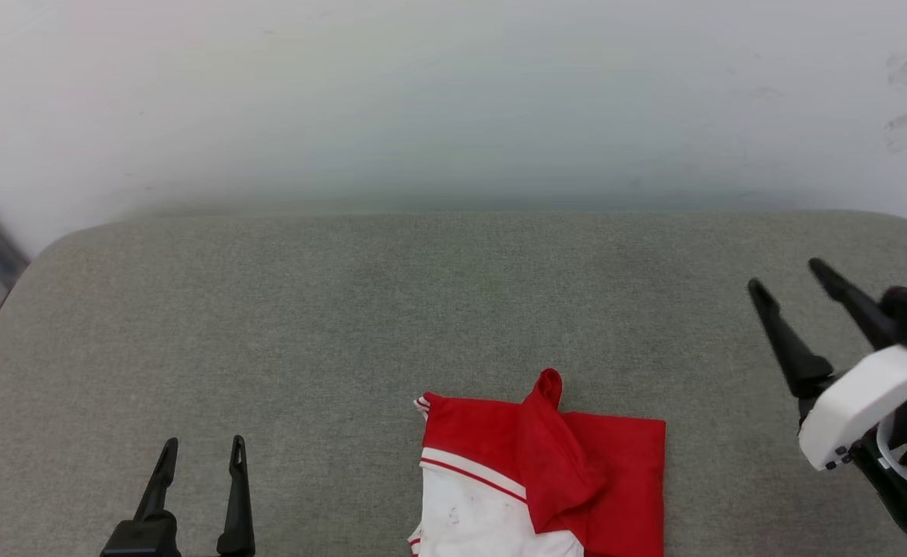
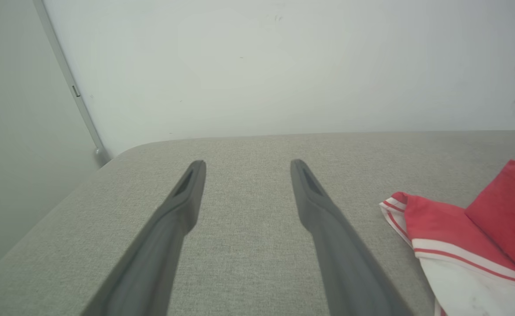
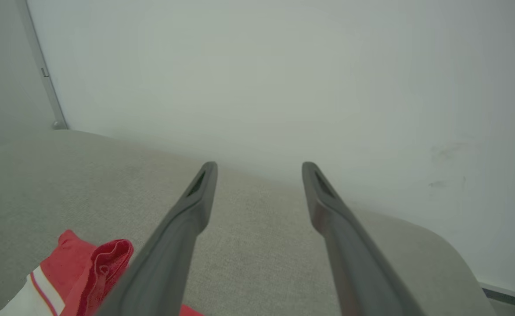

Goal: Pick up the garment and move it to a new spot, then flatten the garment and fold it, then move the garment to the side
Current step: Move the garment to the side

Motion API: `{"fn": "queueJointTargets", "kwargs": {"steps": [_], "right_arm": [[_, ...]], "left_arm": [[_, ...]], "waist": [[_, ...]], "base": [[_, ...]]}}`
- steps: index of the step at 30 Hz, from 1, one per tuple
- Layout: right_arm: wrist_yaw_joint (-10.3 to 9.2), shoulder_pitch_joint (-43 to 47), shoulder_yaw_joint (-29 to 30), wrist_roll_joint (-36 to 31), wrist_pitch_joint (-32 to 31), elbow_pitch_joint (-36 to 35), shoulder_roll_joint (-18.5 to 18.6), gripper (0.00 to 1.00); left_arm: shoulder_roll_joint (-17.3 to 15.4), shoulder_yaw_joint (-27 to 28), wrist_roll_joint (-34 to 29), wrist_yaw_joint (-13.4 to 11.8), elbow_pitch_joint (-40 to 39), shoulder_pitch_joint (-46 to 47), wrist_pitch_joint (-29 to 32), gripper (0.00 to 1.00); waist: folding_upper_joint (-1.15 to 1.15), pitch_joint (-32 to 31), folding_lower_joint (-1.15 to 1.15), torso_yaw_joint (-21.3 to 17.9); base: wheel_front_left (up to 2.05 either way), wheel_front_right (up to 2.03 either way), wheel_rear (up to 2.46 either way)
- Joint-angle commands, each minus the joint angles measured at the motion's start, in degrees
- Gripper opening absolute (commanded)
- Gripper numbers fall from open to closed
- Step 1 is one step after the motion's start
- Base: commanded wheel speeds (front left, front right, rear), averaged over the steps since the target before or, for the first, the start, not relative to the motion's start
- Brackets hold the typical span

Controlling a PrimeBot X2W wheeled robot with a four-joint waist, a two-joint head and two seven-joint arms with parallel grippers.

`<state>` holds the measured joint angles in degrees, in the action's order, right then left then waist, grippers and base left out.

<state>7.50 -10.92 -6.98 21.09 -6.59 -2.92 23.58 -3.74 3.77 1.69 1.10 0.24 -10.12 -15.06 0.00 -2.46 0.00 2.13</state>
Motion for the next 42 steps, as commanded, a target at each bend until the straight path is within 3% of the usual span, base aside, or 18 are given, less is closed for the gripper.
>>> {"fn": "queueJointTargets", "kwargs": {"steps": [1, 3, 4, 6, 9, 12, 16, 27, 37, 38, 39, 42], "right_arm": [[-0.02, -1.90, -2.48, 3.41, -5.62, 0.26, 1.94, 1.00], [-0.04, -3.60, -4.96, 8.89, -14.28, 0.99, 4.25, 1.00], [-0.03, -4.12, -6.96, 14.72, -22.62, 2.21, 5.66, 1.00], [-0.02, -3.88, -7.90, 20.60, -30.54, 4.17, 6.37, 1.00], [-0.02, -2.62, -8.71, 27.38, -39.81, 6.80, 6.69, 1.00], [-0.02, -1.27, -9.41, 31.04, -44.96, 9.30, 6.30, 1.00], [-0.02, -1.11, -8.99, 33.46, -45.81, 12.88, 3.71, 1.00], [-0.04, -4.51, -11.63, 33.29, -39.35, 25.06, -3.68, 1.00], [-0.07, -3.02, -21.06, 31.88, -34.50, 31.33, -5.01, 1.00], [-0.07, -2.99, -21.86, 32.43, -33.67, 31.33, -4.89, 0.27], [-0.06, -3.20, -22.46, 32.67, -32.75, 31.08, -4.63, 0.00], [-0.02, -4.45, -24.56, 33.28, -30.48, 29.70, -2.92, 0.00]], "left_arm": [[0.03, 0.09, -0.03, 0.31, -0.06, 0.68, -0.13, 1.00], [0.12, 0.15, 0.00, 0.24, -0.24, 0.76, -0.13, 1.00], [0.16, 0.24, 0.07, 0.37, -0.32, 0.91, -0.13, 1.00], [0.24, 0.27, 0.07, 0.49, -0.35, 1.14, -0.13, 1.00], [0.35, 0.09, 0.04, 0.81, -0.37, 1.45, -0.13, 1.00], [0.42, -0.26, -0.07, 0.90, -0.49, 2.18, -0.13, 1.00], [0.55, -0.75, -0.16, 1.11, -0.85, 3.45, -0.13, 1.00], [0.71, -1.87, -0.11, 1.34, -0.88, 7.32, -0.13, 1.00], [0.81, -2.34, 0.05, 1.17, -0.38, 8.42, -0.13, 1.00], [0.82, -2.35, 0.05, 1.12, -0.32, 8.46, -0.13, 1.00], [0.83, -2.39, 0.02, 1.06, -0.26, 8.37, -0.13, 1.00], [0.84, -2.44, -0.05, 0.88, -0.11, 7.48, -0.13, 1.00]], "waist": [[0.00, 0.08, 0.00, 0.16], [0.00, 0.23, 0.00, 0.30], [0.00, 0.43, 0.00, 0.47], [0.00, 0.72, 0.00, 0.67], [0.00, 1.36, 0.00, 1.25], [0.00, 2.27, 0.00, 2.09], [0.00, 4.31, 0.00, 3.30], [0.00, 9.88, 0.00, 5.95], [0.00, 11.02, 0.00, 6.55], [0.00, 10.95, 0.00, 6.56], [0.00, 10.76, 0.00, 6.56], [0.00, 9.76, 0.00, 6.46]], "base": [[0.00, 0.00, 0.00], [0.00, 0.00, 0.00], [0.00, 0.00, 0.00], [0.00, 0.00, 0.00], [0.00, 0.00, 0.00], [0.00, 0.00, 0.00], [0.00, 0.00, 0.00], [0.00, 0.00, 0.00], [0.00, 0.00, 0.00], [0.00, 0.00, 0.00], [0.00, 0.00, 0.00], [0.00, 0.00, 0.00]]}}
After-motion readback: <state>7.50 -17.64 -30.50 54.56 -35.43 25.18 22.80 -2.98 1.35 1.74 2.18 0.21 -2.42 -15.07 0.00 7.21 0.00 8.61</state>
